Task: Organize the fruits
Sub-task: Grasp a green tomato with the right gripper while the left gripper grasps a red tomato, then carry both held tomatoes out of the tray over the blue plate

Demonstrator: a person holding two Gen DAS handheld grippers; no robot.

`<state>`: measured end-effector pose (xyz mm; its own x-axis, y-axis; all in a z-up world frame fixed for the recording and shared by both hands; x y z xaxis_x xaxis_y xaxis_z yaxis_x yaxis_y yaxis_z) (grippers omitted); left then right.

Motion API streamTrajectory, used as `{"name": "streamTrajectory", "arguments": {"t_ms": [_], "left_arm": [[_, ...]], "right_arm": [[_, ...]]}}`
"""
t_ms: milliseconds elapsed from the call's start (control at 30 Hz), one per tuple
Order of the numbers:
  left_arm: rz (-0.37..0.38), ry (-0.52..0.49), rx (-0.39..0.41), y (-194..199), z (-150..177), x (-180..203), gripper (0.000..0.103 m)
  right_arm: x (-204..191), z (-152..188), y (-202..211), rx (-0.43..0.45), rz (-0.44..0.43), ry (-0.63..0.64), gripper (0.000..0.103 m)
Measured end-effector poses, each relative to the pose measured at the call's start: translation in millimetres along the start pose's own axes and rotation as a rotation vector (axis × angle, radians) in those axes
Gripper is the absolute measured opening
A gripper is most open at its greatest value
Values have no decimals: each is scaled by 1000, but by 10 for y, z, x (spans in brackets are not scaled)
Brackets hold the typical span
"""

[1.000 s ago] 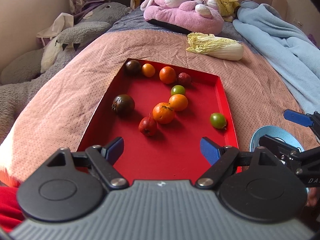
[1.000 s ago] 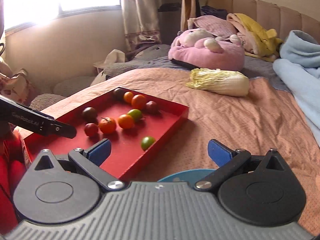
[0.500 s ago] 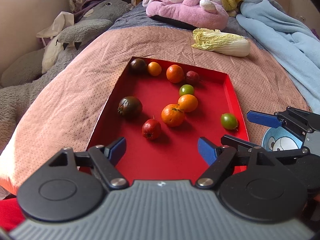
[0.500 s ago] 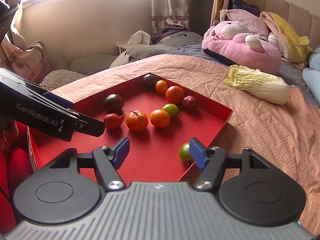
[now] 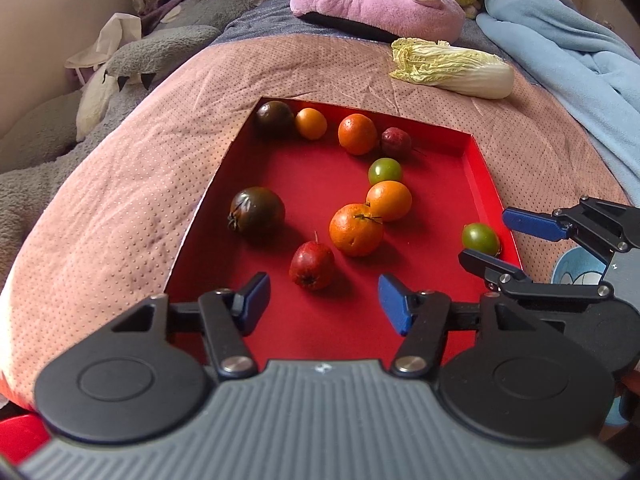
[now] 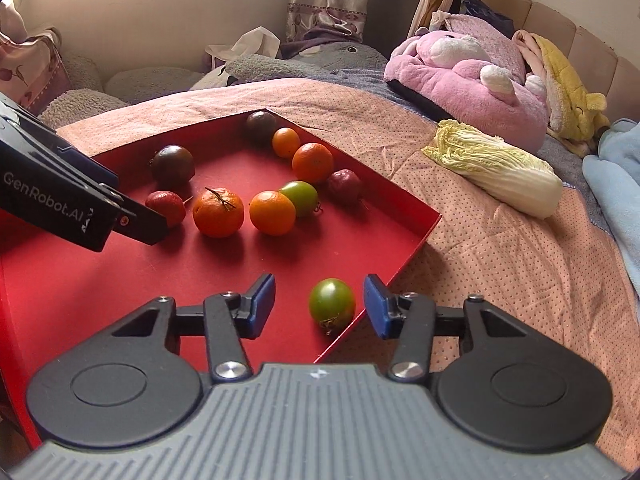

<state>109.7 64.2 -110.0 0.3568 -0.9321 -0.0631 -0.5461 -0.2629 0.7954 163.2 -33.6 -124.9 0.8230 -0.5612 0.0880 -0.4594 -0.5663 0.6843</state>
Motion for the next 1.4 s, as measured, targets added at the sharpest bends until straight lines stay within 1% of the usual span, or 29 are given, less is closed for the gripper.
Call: {"name": "streamTrajectory", "arguments": {"t_ms": [100, 233, 300, 333, 367, 433, 500, 567, 667, 733, 767, 800, 833, 867, 900, 1067, 1167, 1400], "left_arm": [[9, 12, -13, -54, -3, 9, 61], [9, 20, -29, -110, -5, 7, 61], [12, 25, -43, -145, 6, 6, 61], [13, 26, -49, -160, 10, 9, 61], [13, 25, -54, -179, 12, 11, 61], [6, 23, -60, -205, 11, 7, 61], [-1, 31, -74, -255, 6, -8, 61], [-17, 29, -71, -288, -13, -20, 61], [-32, 9, -59, -316, -31, -7, 60], [-41, -9, -52, -319, -35, 3, 51], [-36, -12, -47, -316, -37, 10, 48], [-28, -13, -44, -313, -39, 18, 40], [-24, -13, -43, -313, -40, 22, 37], [-23, -14, -41, -314, -42, 23, 36], [-18, -15, -40, -313, -42, 30, 32], [8, -15, -42, -271, -15, 60, 32], [14, -8, -48, -248, 13, 50, 32], [0, -37, -41, -251, 28, 78, 32]], "right_arm": [[-20, 2, -82, -35, 34, 65, 48], [-81, 40, -199, -87, 67, 174, 47], [-79, 39, -240, -95, 83, 201, 46], [-62, 29, -252, -97, 88, 198, 46], [-41, 25, -265, -101, 83, 189, 39], [7, 20, -278, -102, 56, 150, 33], [32, 11, -278, -99, 42, 136, 32], [33, 4, -273, -93, 38, 130, 32], [60, -11, -226, -70, -9, 42, 32], [70, -31, -171, -47, -42, -17, 32], [70, -36, -145, -42, -60, -41, 32], [64, -37, -116, -35, -77, -66, 32], [57, -31, -94, -31, -91, -84, 32], [35, -14, -70, -29, -107, -104, 32], [15, 5, -48, -26, -120, -121, 32], [-83, 99, 27, -20, -171, -196, 32], [-172, 152, 45, -28, -168, -160, 32], [-264, 180, 38, -72, -131, -52, 33]]}}
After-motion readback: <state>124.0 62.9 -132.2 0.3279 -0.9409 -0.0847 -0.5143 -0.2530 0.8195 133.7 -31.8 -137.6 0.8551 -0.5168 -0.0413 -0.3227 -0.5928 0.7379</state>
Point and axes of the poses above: each gripper's, at about its wrist camera, not at the fingertips, and y roughly against the way its jaws point, x to its right, z to its underside, the point moved 10 cm from there along -y, roughly the way its jaws point, and after that the axes turned 11 degrees about -z, right-handed, at the moved point
